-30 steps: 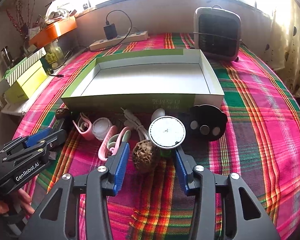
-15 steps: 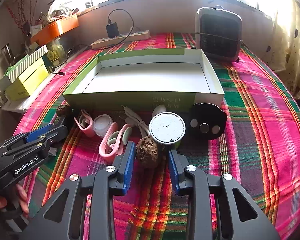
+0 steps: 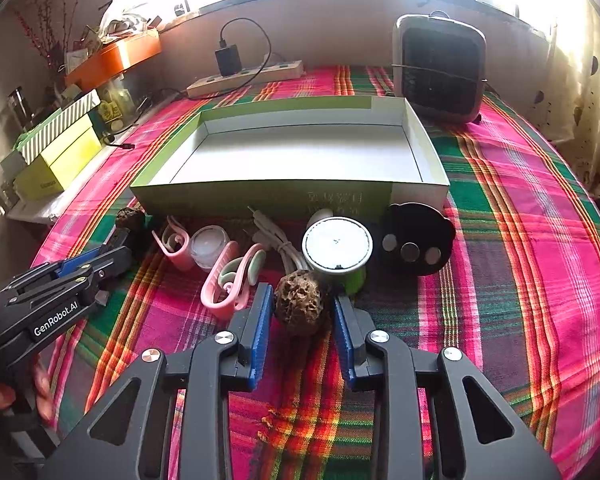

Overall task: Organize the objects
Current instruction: 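Lift the flashlight with the left tool while the right tool grasps and lifts the walnut, then carry both held objects over the white box and open both tools to release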

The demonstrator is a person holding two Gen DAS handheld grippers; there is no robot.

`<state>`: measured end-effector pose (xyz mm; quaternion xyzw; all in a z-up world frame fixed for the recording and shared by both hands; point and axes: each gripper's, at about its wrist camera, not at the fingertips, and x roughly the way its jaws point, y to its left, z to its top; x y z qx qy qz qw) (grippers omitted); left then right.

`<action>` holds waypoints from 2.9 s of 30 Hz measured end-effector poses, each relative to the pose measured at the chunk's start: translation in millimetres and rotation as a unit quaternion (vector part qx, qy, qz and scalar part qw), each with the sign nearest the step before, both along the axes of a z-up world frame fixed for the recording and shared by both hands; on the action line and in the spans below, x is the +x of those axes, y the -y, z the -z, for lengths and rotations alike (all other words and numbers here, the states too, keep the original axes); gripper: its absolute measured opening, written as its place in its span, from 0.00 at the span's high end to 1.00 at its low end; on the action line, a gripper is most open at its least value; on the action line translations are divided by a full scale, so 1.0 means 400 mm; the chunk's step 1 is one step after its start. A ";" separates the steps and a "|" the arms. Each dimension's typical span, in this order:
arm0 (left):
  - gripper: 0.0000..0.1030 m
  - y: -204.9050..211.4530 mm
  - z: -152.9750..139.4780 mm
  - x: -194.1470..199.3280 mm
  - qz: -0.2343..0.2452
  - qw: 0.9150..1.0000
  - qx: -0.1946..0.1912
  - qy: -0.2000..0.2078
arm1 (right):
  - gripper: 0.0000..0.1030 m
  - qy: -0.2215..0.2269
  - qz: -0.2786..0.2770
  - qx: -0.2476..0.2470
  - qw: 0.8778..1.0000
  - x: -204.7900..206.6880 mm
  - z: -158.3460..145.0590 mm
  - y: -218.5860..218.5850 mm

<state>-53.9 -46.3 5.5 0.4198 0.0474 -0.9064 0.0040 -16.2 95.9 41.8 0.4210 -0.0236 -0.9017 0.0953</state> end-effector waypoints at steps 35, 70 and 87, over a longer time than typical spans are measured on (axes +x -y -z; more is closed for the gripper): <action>0.76 -0.023 -0.086 0.040 0.045 0.999 0.005 -0.021 | 0.71 -0.028 -0.017 -0.016 0.999 0.040 -0.057 -0.018; 0.76 -0.082 -0.120 -0.228 0.083 0.996 0.006 -0.027 | 0.71 -0.051 -0.010 0.019 0.998 -0.220 -0.130 -0.099; 0.76 -0.095 -0.066 -0.346 0.078 0.997 -0.006 -0.008 | 0.71 -0.022 -0.035 0.046 0.998 -0.385 -0.050 -0.097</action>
